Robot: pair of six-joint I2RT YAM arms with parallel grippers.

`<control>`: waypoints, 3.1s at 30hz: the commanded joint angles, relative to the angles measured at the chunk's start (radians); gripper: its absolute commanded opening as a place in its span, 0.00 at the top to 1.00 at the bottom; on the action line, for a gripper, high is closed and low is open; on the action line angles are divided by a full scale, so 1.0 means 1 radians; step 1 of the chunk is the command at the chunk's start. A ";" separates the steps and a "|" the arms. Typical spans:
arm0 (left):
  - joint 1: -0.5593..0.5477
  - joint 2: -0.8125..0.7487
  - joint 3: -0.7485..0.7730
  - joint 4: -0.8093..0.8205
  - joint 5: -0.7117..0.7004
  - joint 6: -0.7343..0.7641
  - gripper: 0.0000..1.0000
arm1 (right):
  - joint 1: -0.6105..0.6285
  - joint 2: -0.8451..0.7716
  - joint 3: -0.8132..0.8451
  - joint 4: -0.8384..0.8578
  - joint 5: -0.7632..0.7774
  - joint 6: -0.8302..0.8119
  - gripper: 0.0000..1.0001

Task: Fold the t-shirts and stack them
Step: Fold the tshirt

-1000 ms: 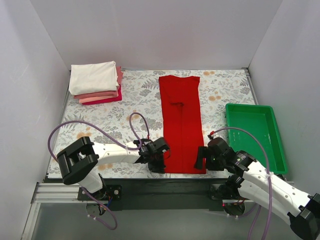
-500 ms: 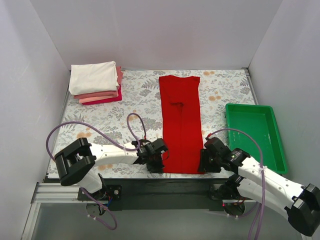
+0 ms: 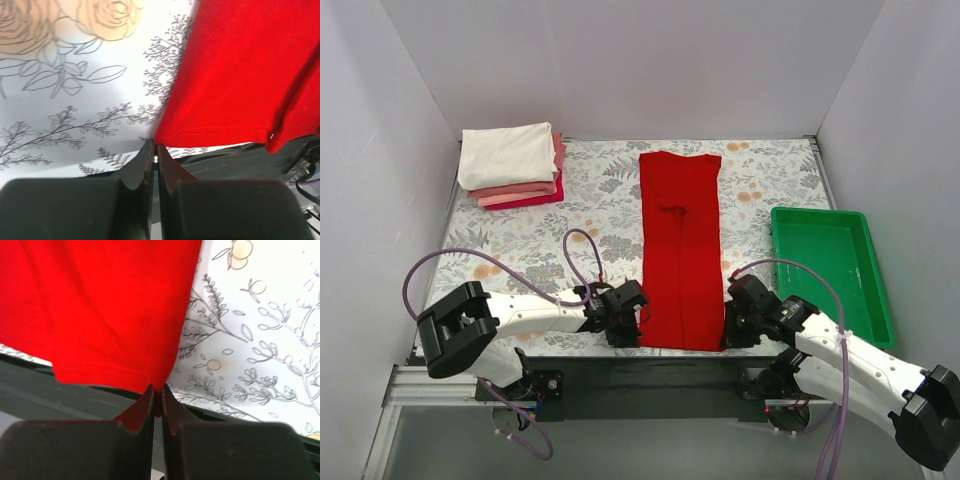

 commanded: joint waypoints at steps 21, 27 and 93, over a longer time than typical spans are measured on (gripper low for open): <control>-0.074 -0.148 0.070 0.012 -0.221 0.081 1.00 | -0.002 -0.049 0.146 -0.006 0.064 -0.060 0.99; 0.062 -0.070 0.173 0.068 -0.229 0.204 1.00 | -0.005 0.051 0.257 0.048 0.265 -0.101 0.99; 0.507 0.482 0.842 -0.007 -0.129 0.551 0.21 | -0.416 0.838 0.838 0.435 0.047 -0.341 0.02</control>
